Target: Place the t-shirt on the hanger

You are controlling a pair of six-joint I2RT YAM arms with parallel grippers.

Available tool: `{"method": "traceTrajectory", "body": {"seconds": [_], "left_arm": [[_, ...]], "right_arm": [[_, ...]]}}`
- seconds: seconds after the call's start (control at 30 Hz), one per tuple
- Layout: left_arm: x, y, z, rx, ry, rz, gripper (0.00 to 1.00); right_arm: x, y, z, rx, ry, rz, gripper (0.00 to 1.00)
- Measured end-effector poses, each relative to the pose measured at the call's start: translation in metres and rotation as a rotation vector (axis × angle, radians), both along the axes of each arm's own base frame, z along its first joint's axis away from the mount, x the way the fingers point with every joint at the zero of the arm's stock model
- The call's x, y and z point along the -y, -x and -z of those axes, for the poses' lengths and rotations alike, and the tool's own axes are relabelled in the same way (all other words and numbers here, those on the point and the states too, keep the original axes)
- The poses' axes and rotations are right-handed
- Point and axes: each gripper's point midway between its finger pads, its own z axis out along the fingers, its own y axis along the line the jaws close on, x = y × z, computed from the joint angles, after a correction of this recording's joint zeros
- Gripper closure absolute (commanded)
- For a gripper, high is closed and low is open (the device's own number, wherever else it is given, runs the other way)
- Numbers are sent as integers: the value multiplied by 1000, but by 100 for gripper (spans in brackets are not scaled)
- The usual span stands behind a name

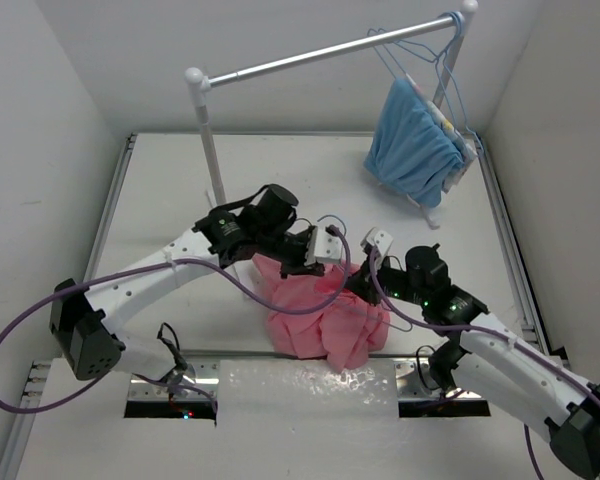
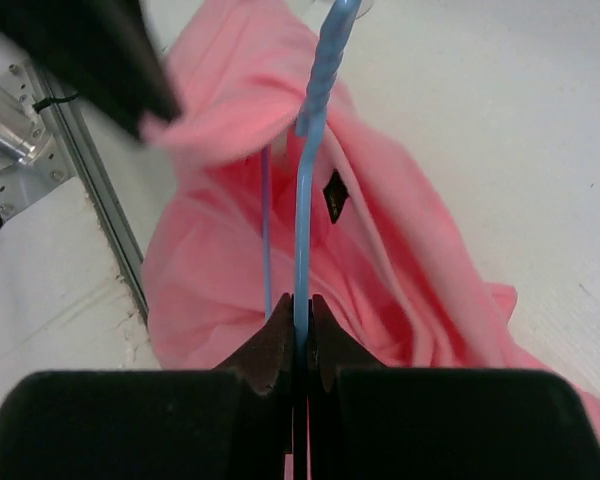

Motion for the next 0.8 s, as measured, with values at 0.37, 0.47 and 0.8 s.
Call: {"method": "traceTrajectory", "body": {"seconds": [0.37,0.47,0.8], "left_arm": [[-8,-4,50,68,-118,-48,68],[-27,-20,72,87,-194,-137,53],[-68,-60,88,136,-215,-258,29]], "right_arm": [[5,-1,46,16,29,16,100],[8,3,59,3,40,18,100],[5,-2,58,23,25,17,100]]}}
